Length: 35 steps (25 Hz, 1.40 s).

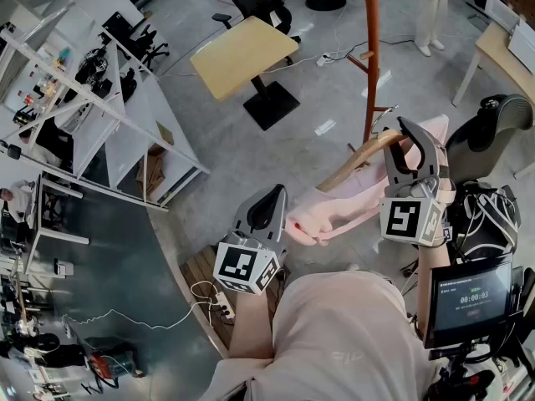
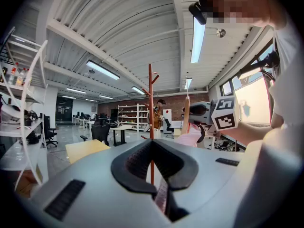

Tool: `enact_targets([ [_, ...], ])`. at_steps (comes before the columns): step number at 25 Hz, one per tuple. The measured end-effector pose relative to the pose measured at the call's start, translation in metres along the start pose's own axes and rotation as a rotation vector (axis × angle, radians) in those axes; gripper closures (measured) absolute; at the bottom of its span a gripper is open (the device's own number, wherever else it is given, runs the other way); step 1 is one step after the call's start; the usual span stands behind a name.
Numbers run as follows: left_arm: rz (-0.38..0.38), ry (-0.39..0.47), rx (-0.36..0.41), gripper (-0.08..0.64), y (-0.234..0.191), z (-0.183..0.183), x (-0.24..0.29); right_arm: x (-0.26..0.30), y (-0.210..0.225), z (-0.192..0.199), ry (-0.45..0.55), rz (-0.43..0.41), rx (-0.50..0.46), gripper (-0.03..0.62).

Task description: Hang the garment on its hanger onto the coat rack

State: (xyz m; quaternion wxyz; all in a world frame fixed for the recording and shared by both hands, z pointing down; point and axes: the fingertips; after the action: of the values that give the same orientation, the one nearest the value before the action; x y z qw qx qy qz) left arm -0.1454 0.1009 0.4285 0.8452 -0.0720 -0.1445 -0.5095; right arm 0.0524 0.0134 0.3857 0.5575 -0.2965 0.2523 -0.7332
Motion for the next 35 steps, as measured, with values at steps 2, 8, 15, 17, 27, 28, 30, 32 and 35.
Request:
enact_targets([
  [2,0.010,-0.002,-0.004,0.554,0.000,-0.002,0.005,0.006,0.004,-0.001,-0.006,0.006,-0.004,0.466],
  [8,0.047,-0.003,-0.012,0.554,-0.027,-0.007,0.034,0.042,0.007,0.000,-0.048,0.019,-0.007,0.466],
  [15,0.140,0.018,0.007,0.555,-0.087,-0.019,0.101,0.104,0.009,0.006,-0.131,0.089,0.003,0.466],
  [17,0.170,0.019,0.020,0.555,-0.100,-0.026,0.119,0.117,0.015,0.007,-0.151,0.127,0.016,0.466],
  [27,0.283,0.032,0.090,0.554,-0.098,-0.059,0.183,0.157,0.056,0.014,-0.149,0.213,0.077,0.466],
  [28,0.285,0.038,0.085,0.555,-0.098,-0.062,0.187,0.162,0.061,0.013,-0.141,0.212,0.081,0.466],
  [30,0.284,0.051,0.073,0.555,-0.098,-0.071,0.193,0.169,0.072,0.011,-0.129,0.210,0.079,0.466],
  [32,0.282,0.055,0.082,0.554,-0.094,-0.082,0.198,0.174,0.085,0.009,-0.118,0.211,0.071,0.466],
  [35,0.276,0.068,0.127,0.555,-0.085,-0.108,0.206,0.180,0.108,0.003,-0.079,0.218,0.066,0.466],
])
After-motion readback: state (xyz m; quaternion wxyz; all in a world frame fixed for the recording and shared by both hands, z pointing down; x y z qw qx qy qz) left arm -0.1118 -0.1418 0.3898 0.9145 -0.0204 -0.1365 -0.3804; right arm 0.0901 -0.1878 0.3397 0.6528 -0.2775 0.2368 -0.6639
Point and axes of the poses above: the fingertips, and each gripper's own axes: x forward along the fingers, y to its right, z out of its underside, and after that the axes turned 9 degrees about -y, right-handed
